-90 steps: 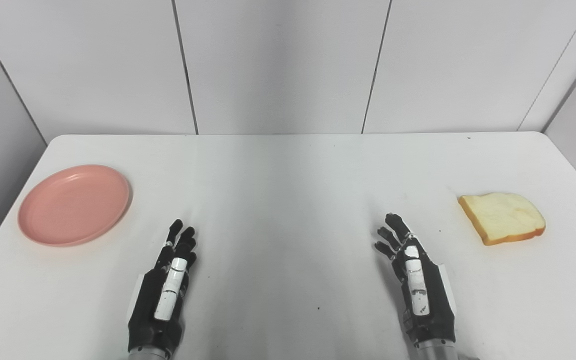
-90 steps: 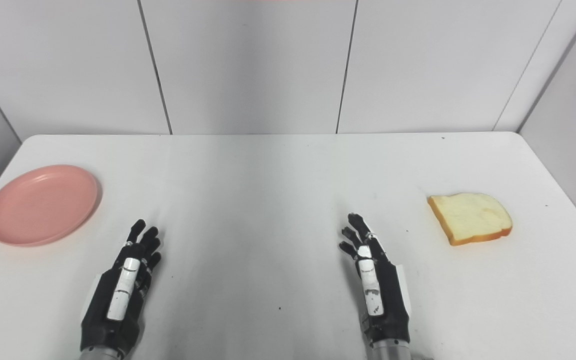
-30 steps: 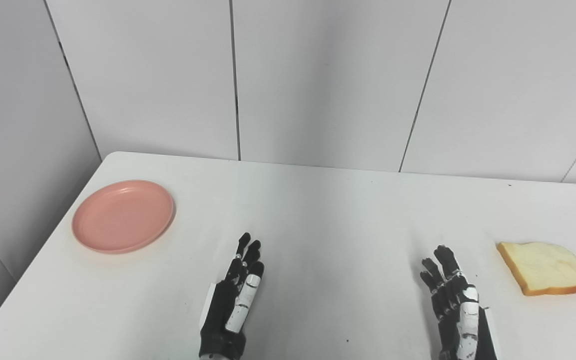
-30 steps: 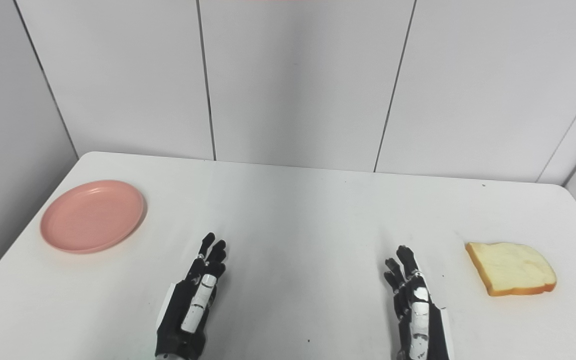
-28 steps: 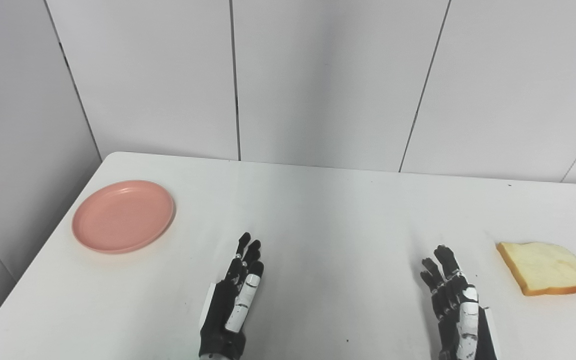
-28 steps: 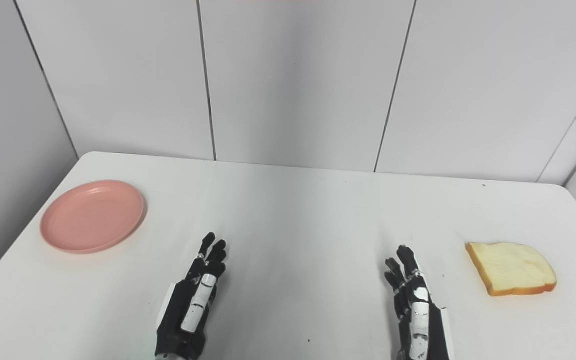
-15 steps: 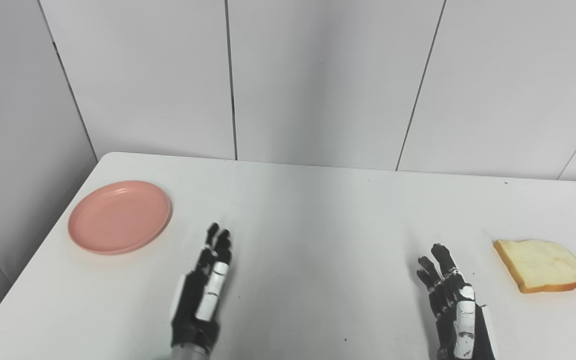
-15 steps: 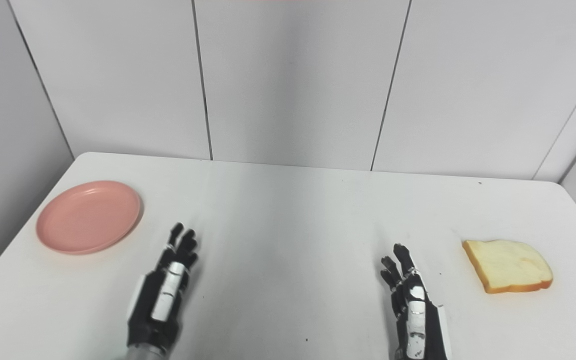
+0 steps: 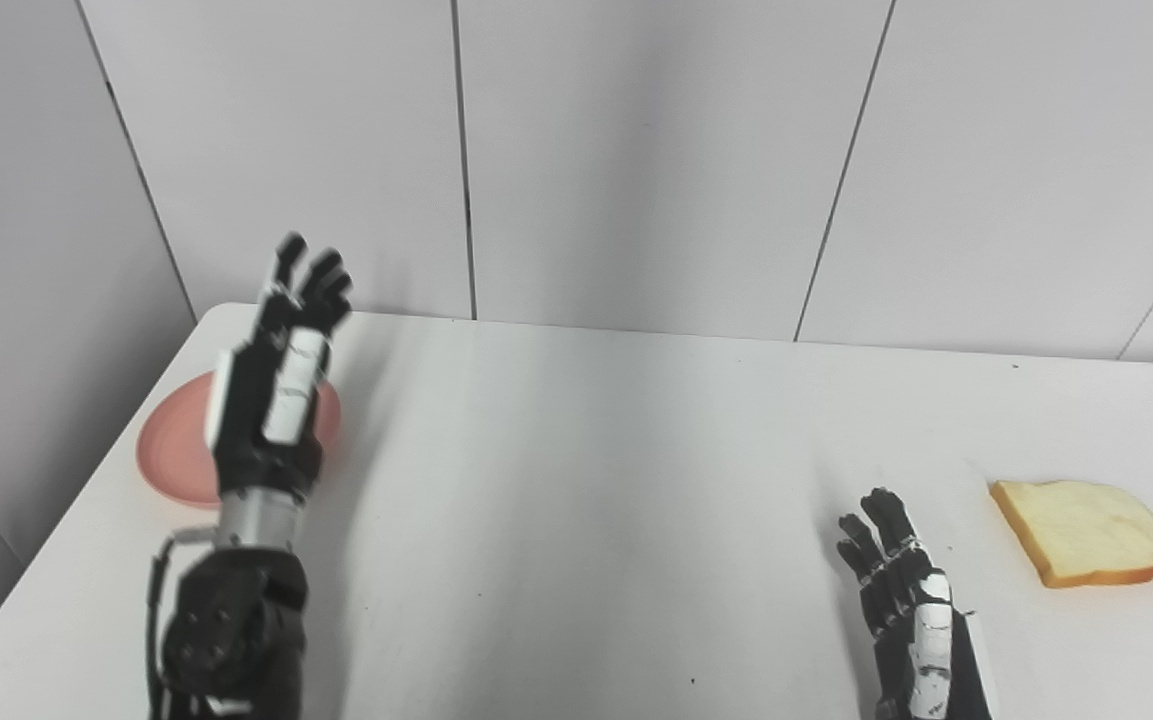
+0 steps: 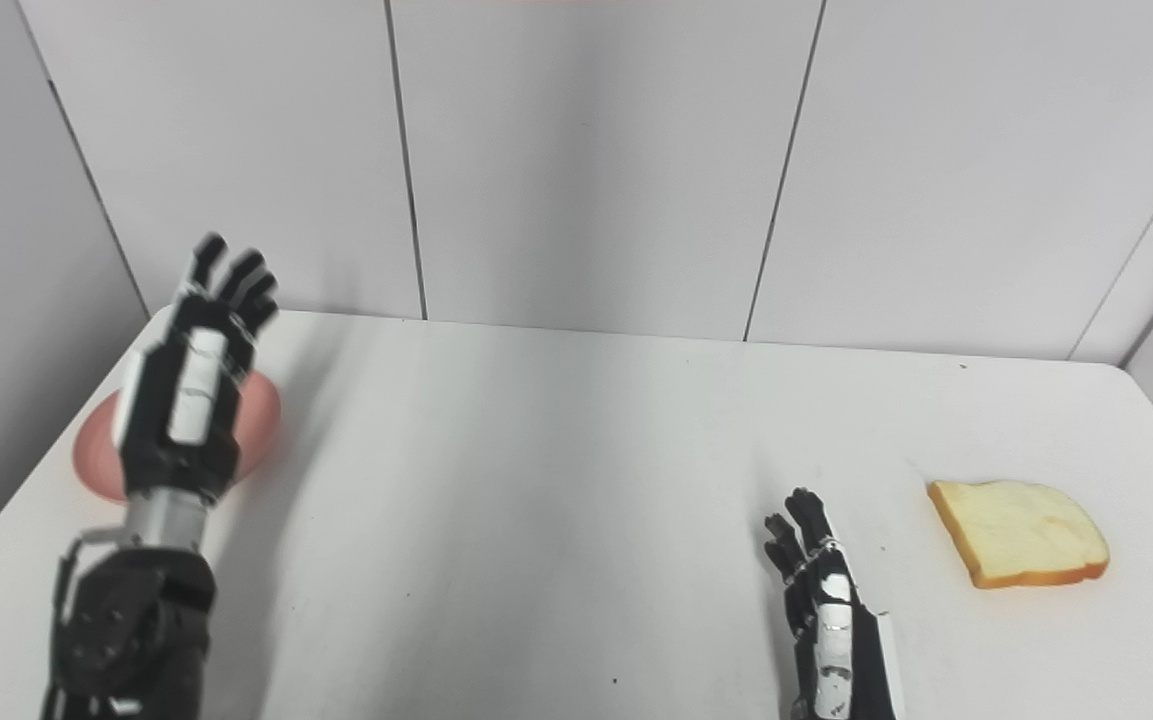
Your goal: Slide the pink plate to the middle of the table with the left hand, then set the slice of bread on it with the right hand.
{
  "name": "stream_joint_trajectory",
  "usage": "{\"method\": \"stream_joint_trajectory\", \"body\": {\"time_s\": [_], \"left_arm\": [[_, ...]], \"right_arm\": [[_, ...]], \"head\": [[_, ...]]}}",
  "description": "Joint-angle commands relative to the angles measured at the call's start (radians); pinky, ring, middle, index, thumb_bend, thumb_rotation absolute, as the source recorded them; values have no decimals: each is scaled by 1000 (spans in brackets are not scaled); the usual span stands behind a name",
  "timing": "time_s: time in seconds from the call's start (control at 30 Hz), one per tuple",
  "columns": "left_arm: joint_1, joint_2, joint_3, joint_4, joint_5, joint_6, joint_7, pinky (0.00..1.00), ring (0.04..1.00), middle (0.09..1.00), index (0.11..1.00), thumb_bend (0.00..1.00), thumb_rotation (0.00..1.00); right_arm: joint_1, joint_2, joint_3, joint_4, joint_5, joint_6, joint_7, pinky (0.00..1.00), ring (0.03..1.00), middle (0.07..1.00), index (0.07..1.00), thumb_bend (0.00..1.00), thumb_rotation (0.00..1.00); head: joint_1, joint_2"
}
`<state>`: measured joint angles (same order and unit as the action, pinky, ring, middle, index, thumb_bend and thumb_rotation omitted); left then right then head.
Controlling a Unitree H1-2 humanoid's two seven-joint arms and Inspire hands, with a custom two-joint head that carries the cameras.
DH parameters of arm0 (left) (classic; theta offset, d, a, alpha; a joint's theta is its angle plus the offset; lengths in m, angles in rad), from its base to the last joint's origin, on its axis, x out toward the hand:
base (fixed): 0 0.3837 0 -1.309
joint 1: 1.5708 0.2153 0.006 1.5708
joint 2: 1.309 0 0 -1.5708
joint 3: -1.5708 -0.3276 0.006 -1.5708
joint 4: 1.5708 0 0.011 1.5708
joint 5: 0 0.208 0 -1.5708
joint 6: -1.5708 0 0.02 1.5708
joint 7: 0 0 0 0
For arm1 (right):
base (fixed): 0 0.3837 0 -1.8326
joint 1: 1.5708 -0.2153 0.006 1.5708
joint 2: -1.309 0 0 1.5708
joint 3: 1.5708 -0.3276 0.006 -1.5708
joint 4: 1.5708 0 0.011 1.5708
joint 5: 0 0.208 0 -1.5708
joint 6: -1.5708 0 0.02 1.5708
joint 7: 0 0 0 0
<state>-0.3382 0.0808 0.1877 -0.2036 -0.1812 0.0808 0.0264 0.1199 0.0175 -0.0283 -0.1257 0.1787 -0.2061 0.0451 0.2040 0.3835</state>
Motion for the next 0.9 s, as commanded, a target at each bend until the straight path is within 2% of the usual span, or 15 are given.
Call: {"method": "stream_joint_trajectory", "body": {"time_s": [0.0,0.17,0.3,0.4,0.53,0.63,0.7,0.87], "left_arm": [[-46,32,28,-5,-27,-7,5,855,898,882,924,887,688],[-83,80,92,67,-48,-36,15,866,887,872,914,922,679],[-116,122,142,187,-45,-127,16,802,877,888,936,950,682],[-148,164,171,323,-64,-225,-10,768,861,885,934,970,675],[-202,228,189,506,-89,-318,-39,747,865,894,913,997,677],[-248,282,198,652,-123,-384,-84,785,858,883,941,976,665],[-279,318,199,756,-133,-438,-114,817,886,890,959,973,679],[-340,375,194,952,-136,-529,-152,840,902,901,962,996,698]], "right_arm": [[58,-30,-22,109,-2,-10,10,898,887,902,912,709,1000],[57,-29,-20,114,-3,-12,10,862,861,871,911,700,1000],[54,-29,-15,121,-15,-22,11,846,848,861,909,701,1000],[53,-24,-15,123,-16,-23,9,825,833,851,906,709,1000],[57,-17,-13,114,-15,-12,4,809,812,835,898,727,1000],[59,-18,-9,110,-19,-10,5,810,809,836,901,732,1000],[59,-20,-8,109,-18,-11,8,804,805,833,902,734,1000],[55,-23,-4,121,-24,-24,11,775,787,815,892,722,1000]], "head": [[0,1],[0,-8],[-5,-14],[-9,-16],[-10,-14],[-15,-11],[-17,-11],[-22,-17]]}}
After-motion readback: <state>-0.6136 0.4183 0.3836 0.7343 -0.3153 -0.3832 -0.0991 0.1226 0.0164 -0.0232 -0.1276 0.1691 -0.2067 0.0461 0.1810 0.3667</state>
